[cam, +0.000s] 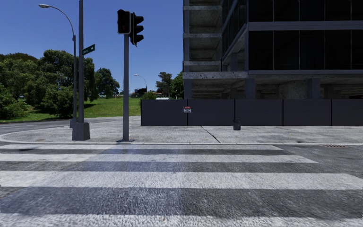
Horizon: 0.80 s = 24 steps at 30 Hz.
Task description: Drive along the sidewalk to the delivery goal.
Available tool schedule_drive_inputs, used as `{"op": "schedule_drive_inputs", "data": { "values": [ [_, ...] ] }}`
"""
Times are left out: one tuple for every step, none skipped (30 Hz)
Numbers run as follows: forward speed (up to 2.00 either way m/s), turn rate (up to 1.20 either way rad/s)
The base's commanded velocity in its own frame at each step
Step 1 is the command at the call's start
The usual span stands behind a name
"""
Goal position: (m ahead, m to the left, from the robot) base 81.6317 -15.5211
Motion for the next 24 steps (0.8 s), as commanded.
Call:
{"op": "schedule_drive_inputs", "data": {
  "values": [
    [1.44, 0.0],
    [1.44, 0.0],
    [1.44, 0.0],
    [1.44, 0.0],
    [1.44, 0.0],
    [1.44, 0.0],
    [1.44, 0.0],
    [1.44, 0.0],
    [1.44, 0.0],
    [1.44, 0.0],
    [1.44, 0.0],
    [1.44, 0.0],
    [1.44, 0.0],
    [1.44, 0.0],
    [1.44, 0.0],
    [1.44, 0.0],
    [1.44, 0.0],
    [1.44, 0.0],
    [1.44, 0.0],
    [1.44, 0.0],
    [1.44, 0.0],
    [1.44, 0.0],
    [1.44, 0.0],
    [1.44, 0.0]
  ]
}}
